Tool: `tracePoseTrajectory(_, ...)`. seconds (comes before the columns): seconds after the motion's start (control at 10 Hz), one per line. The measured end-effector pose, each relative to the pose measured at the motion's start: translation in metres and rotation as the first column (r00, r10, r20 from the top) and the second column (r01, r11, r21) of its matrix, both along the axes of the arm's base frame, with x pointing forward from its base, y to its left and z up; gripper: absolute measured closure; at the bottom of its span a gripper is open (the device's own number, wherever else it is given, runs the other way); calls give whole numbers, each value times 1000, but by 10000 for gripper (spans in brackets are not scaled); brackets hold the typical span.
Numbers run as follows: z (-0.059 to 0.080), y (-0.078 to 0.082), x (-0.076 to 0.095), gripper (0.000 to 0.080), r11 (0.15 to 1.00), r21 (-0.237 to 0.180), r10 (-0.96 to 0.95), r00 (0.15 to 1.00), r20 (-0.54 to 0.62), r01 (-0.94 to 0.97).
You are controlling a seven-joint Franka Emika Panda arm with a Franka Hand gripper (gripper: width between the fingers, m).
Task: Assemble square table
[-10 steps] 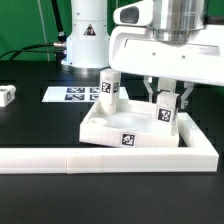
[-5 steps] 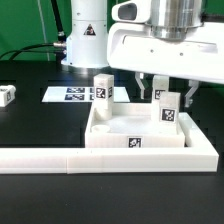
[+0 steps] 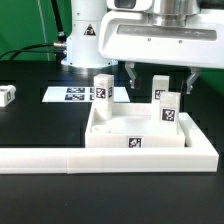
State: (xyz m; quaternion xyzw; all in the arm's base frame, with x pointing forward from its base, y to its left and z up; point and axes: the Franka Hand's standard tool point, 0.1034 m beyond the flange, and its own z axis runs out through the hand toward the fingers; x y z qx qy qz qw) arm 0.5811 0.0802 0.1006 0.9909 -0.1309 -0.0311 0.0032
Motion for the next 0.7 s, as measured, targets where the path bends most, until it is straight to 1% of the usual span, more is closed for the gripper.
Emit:
tracePoseTrajectory(0.2, 4, -21, -4, 150, 1000, 0, 4, 1000, 4, -4)
tracePoseTrajectory(0.3, 9, -32, -7, 150, 999, -3, -43, 999, 25, 43)
tracePoseTrajectory(0.4, 18, -48, -7, 150, 991, -5, -131, 990, 56, 131)
tracePoseTrajectory(0.6, 18, -73, -10, 150, 986, -18, -162, 985, 63, 163)
tracePoseTrajectory(0.7, 18, -70, -10, 150, 987, -17, -158, 985, 64, 159)
